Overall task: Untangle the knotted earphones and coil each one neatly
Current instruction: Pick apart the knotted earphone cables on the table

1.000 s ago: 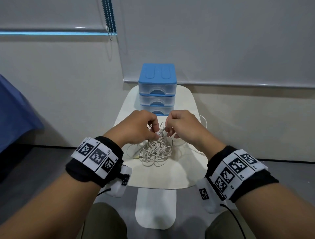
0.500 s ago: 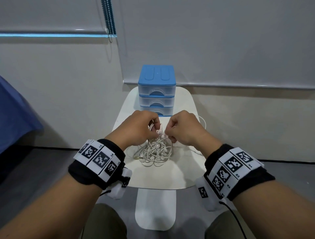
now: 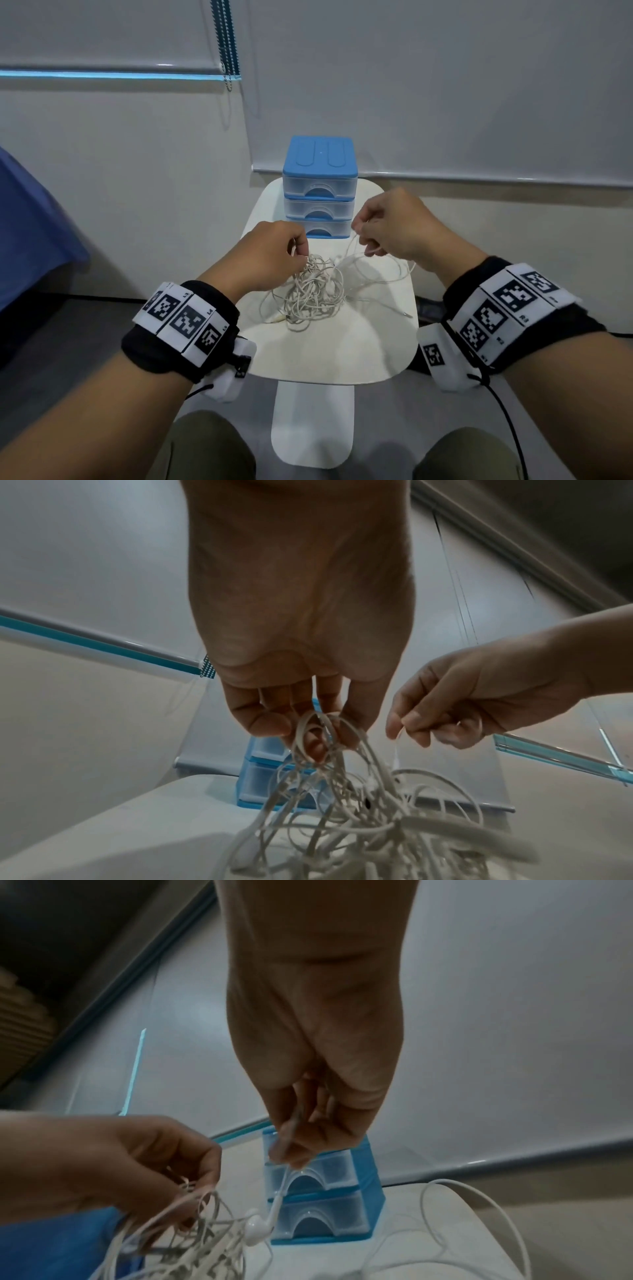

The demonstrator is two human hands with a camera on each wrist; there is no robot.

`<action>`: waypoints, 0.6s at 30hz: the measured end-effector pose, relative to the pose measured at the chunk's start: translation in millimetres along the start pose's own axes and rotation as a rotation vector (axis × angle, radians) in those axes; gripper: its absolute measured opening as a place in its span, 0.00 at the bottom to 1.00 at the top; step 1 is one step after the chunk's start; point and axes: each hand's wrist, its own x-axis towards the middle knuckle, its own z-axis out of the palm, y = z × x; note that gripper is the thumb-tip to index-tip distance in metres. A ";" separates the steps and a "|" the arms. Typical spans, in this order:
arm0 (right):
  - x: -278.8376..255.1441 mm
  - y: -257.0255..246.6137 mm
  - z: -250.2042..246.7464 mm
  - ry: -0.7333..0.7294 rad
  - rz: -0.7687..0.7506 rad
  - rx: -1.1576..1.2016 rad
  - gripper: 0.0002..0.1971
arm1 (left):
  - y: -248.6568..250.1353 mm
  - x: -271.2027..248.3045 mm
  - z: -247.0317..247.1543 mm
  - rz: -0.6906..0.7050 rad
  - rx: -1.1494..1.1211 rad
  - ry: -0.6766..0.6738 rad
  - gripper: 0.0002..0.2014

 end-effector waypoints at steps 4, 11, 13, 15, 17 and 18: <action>2.4 6.7 14.1 -0.197 0.005 -0.332 0.09 | 0.3 -1.4 4.0 0.007 0.001 -0.012 0.07; 0.3 10.0 30.7 -0.252 -0.136 -0.440 0.05 | 0.4 -2.5 7.1 0.035 0.001 -0.004 0.06; -0.3 7.1 33.5 -0.276 -0.189 -0.529 0.05 | 1.2 -0.9 7.6 0.031 -0.005 0.009 0.05; -0.2 5.1 36.7 -0.297 -0.234 -0.679 0.07 | -0.5 -0.1 7.2 0.021 -0.009 0.022 0.05; 1.7 4.0 37.6 -0.347 -0.240 -0.833 0.10 | -4.7 -0.2 6.3 0.003 -0.013 0.028 0.06; 4.1 4.4 35.7 -0.366 -0.229 -0.884 0.11 | -7.1 -0.5 5.7 -0.008 -0.016 0.026 0.06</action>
